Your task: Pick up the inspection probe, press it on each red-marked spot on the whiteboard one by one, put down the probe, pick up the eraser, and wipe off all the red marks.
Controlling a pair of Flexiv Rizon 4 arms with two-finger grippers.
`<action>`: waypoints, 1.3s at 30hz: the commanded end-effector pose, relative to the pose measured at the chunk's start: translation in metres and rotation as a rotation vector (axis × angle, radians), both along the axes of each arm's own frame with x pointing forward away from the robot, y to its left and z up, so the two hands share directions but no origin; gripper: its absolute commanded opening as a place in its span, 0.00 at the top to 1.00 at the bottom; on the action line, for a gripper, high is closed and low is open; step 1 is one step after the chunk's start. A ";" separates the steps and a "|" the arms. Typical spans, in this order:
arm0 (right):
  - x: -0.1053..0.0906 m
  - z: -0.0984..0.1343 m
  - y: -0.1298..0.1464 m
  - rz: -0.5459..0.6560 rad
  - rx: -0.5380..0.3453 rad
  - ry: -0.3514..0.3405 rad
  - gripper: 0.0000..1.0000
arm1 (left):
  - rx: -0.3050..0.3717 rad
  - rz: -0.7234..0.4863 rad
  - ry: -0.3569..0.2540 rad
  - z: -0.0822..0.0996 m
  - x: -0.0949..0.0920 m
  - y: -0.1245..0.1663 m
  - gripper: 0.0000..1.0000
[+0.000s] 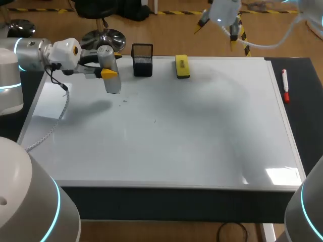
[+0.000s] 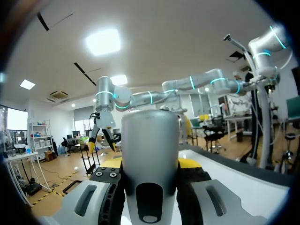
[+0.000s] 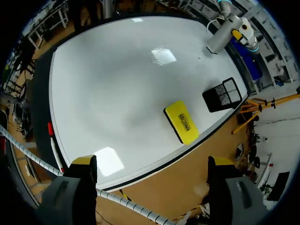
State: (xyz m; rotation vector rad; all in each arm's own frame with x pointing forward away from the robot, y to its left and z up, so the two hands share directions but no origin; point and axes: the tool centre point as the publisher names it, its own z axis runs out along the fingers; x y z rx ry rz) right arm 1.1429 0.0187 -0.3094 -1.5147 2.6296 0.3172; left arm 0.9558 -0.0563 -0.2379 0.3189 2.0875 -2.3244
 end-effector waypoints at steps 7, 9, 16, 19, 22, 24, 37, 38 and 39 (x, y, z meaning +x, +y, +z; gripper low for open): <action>-0.016 0.049 -0.060 -0.271 0.041 0.006 0.00 | 0.001 0.002 -0.002 0.001 -0.001 0.000 1.00; -0.019 0.053 -0.066 -0.286 0.081 0.000 0.00 | 0.001 0.002 -0.002 0.001 -0.001 0.000 1.00; -0.029 0.062 -0.100 -0.346 0.211 -0.016 0.00 | 0.001 0.002 -0.002 0.001 -0.001 0.000 1.00; -0.031 0.063 -0.108 -0.374 0.262 -0.015 0.00 | 0.001 0.002 -0.002 0.001 -0.001 0.000 1.00; -0.037 0.065 -0.118 -0.415 0.305 -0.005 0.00 | 0.001 0.002 -0.002 0.001 -0.001 0.000 1.00; -0.041 0.066 -0.120 -0.424 0.333 0.000 0.00 | 0.001 0.002 -0.002 0.001 -0.001 0.000 1.00; -0.067 0.067 -0.103 -0.454 0.361 -0.012 0.00 | 0.001 0.002 -0.002 0.001 -0.001 0.000 1.00; -0.067 0.067 -0.103 -0.454 0.361 -0.012 0.00 | 0.001 0.002 -0.002 0.001 -0.001 0.000 1.00; -0.067 0.067 -0.103 -0.454 0.361 -0.012 0.00 | 0.001 0.002 -0.002 0.001 -0.001 0.000 1.00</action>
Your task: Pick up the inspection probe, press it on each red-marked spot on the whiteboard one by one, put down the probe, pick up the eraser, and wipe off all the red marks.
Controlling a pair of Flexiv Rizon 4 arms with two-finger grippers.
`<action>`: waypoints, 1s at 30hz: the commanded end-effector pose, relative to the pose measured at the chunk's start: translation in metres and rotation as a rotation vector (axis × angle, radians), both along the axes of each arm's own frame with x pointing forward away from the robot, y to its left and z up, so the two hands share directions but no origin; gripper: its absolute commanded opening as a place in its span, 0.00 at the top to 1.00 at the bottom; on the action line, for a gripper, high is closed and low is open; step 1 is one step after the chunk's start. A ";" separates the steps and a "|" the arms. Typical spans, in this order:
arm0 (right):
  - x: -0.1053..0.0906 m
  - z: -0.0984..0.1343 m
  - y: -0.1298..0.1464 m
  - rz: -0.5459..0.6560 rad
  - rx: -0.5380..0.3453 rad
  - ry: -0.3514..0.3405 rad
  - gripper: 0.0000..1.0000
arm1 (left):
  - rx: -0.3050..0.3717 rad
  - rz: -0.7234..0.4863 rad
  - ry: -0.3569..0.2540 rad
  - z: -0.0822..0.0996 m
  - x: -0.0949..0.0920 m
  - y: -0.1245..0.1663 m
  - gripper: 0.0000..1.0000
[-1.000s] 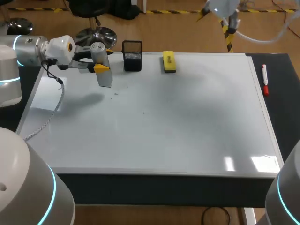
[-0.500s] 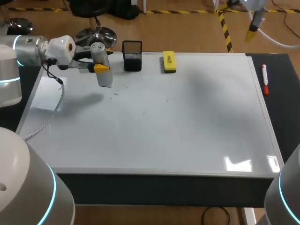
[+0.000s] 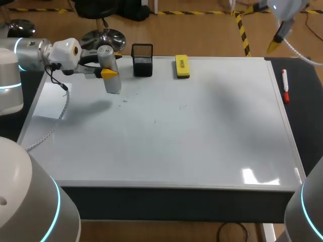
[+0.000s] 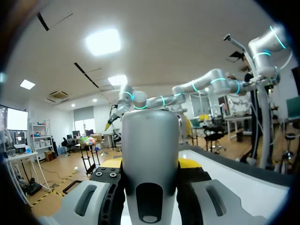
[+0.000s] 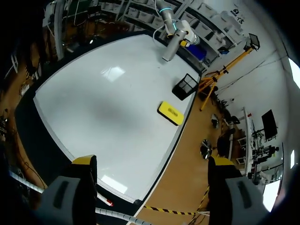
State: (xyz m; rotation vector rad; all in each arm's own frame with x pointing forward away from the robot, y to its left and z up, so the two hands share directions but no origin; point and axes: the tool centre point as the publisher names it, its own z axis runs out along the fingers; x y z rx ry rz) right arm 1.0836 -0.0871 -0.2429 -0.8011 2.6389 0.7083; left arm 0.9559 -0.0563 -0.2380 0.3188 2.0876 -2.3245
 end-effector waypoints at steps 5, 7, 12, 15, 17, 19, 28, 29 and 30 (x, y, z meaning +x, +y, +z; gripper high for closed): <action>-0.008 0.001 0.003 -0.014 -0.004 -0.026 0.00 | 0.000 0.002 -0.002 0.001 -0.001 0.000 1.00; -0.008 0.001 0.003 -0.014 -0.004 -0.026 0.00 | 0.000 0.002 -0.002 0.001 -0.001 0.000 1.00; -0.008 0.001 0.003 -0.014 -0.004 -0.026 0.00 | 0.000 0.002 -0.002 0.001 -0.001 0.000 1.00; -0.008 0.001 0.003 -0.014 -0.004 -0.026 0.00 | 0.000 0.002 -0.002 0.001 -0.001 0.000 1.00; -0.008 0.001 0.003 -0.014 -0.004 -0.026 0.00 | 0.000 0.002 -0.002 0.001 -0.001 0.000 1.00; -0.008 0.001 0.003 -0.014 -0.004 -0.026 0.00 | 0.000 0.002 -0.002 0.001 -0.001 0.000 1.00; -0.008 0.001 0.003 -0.014 -0.004 -0.026 0.00 | 0.003 -0.003 -0.020 0.006 0.002 -0.002 1.00; -0.008 0.001 0.003 -0.014 -0.004 -0.026 0.00 | 0.013 -0.007 -0.033 0.010 0.005 -0.004 1.00; -0.008 0.001 0.003 -0.014 -0.004 -0.026 0.00 | 0.008 -0.012 -0.035 0.012 0.008 -0.005 1.00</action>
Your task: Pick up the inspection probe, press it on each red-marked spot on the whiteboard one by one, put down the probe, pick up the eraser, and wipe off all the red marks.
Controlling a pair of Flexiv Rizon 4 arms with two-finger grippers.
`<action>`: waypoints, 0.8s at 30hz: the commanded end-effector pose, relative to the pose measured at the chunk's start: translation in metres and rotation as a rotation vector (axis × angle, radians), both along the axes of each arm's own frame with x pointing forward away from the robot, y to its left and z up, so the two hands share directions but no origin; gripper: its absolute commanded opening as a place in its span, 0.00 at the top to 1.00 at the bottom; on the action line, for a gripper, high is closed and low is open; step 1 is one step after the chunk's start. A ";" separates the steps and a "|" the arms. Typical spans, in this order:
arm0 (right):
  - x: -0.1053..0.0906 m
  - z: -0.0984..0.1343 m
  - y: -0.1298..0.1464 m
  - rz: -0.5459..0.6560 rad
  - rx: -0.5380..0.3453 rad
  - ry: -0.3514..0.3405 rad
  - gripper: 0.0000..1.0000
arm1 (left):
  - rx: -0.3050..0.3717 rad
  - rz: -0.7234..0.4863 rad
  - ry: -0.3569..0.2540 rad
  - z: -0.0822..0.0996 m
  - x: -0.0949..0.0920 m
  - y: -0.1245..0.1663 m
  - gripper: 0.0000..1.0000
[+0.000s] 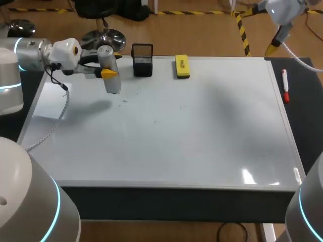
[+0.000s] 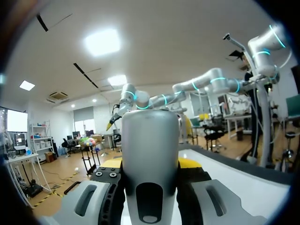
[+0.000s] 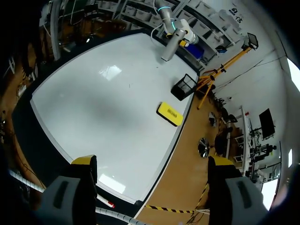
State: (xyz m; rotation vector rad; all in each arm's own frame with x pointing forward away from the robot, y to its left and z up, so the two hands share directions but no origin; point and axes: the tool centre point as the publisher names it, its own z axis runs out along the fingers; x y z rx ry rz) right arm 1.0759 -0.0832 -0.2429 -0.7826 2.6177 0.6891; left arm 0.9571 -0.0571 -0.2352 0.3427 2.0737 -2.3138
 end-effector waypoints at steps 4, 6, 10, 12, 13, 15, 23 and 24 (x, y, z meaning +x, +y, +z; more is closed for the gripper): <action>0.000 0.001 -0.001 0.002 -0.004 0.001 0.00 | 0.031 -0.047 -0.033 0.025 0.021 -0.015 1.00; 0.000 0.001 -0.001 0.002 -0.004 0.001 0.00 | 0.050 -0.053 -0.057 0.033 0.030 -0.021 1.00; 0.000 0.001 -0.001 0.002 -0.004 0.001 0.00 | 0.021 -0.083 -0.082 0.054 0.048 -0.030 1.00; 0.000 0.001 -0.001 0.002 -0.004 0.001 0.00 | 0.029 -0.096 -0.100 0.063 0.057 -0.036 1.00; 0.000 0.001 -0.001 0.002 -0.004 0.001 0.00 | 0.032 -0.095 -0.115 0.068 0.062 -0.038 1.00; 0.000 0.001 -0.001 0.002 -0.004 0.001 0.00 | 0.029 -0.102 -0.125 0.076 0.070 -0.042 1.00; 0.000 0.001 -0.001 0.002 -0.004 0.001 0.00 | 0.018 -0.135 -0.127 0.087 0.096 -0.063 1.00; 0.000 0.001 -0.001 0.002 -0.004 0.001 0.00 | 0.019 -0.138 -0.124 0.087 0.098 -0.065 1.00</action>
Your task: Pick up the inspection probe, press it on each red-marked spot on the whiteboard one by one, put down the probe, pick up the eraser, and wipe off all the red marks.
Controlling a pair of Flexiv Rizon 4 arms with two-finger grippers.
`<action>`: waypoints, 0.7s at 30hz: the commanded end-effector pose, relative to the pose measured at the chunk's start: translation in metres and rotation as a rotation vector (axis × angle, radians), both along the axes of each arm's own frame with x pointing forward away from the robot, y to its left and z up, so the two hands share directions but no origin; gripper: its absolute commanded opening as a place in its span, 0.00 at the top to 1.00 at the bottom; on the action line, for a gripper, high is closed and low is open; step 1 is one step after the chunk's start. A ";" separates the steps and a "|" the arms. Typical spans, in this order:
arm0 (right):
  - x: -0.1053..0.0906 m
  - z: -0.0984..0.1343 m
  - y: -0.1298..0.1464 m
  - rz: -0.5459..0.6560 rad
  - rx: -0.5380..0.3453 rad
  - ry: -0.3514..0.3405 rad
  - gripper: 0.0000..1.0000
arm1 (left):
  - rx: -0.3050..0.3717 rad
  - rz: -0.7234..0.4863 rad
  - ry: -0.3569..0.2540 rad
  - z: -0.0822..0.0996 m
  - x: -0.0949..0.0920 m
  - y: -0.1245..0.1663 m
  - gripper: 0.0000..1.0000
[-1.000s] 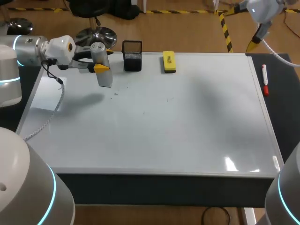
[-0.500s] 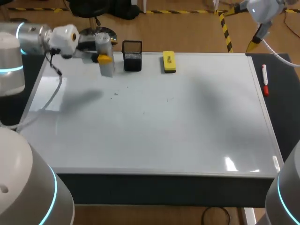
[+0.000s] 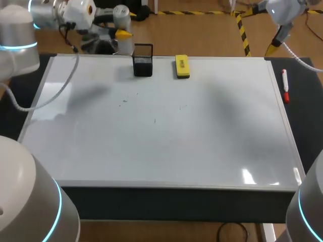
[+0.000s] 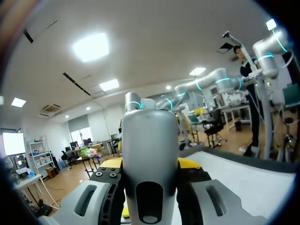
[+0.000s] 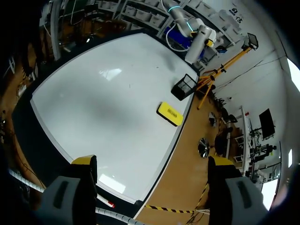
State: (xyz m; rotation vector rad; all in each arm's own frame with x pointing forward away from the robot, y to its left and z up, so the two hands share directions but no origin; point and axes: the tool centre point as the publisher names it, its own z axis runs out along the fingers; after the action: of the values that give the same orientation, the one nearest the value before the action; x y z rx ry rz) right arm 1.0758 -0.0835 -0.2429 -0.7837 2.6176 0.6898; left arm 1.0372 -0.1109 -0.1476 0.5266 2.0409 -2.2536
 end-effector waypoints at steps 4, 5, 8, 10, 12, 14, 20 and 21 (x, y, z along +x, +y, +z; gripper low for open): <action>0.000 0.001 0.000 0.001 -0.005 0.001 0.00 | 0.012 -0.100 0.009 0.000 0.024 -0.024 1.00; 0.000 0.001 0.000 0.001 -0.005 0.001 0.00 | 0.011 -0.101 0.010 0.000 0.026 -0.027 1.00; 0.000 0.001 0.000 0.001 -0.005 0.001 0.00 | 0.011 -0.107 0.017 -0.002 0.031 -0.035 1.00; 0.000 0.001 0.000 0.001 -0.005 0.001 0.00 | 0.017 -0.105 0.017 -0.003 0.035 -0.038 1.00; 0.000 0.001 0.000 0.001 -0.005 0.001 0.00 | 0.024 -0.104 0.021 -0.006 0.038 -0.042 1.00; 0.000 0.001 0.000 0.001 -0.005 0.001 0.00 | 0.027 -0.101 0.025 -0.008 0.042 -0.044 1.00; 0.000 0.001 0.000 0.001 -0.005 0.001 0.00 | 0.024 -0.082 0.045 -0.020 0.053 -0.049 1.00; 0.000 0.001 0.000 0.001 -0.005 0.001 0.00 | 0.023 -0.076 0.048 -0.022 0.053 -0.049 1.00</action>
State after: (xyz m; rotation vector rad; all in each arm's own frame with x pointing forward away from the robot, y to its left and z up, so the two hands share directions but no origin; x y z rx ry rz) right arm 1.0757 -0.0836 -0.2426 -0.7836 2.6179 0.6888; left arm 1.0828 -0.1578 -0.1636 0.5256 2.1075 -2.2823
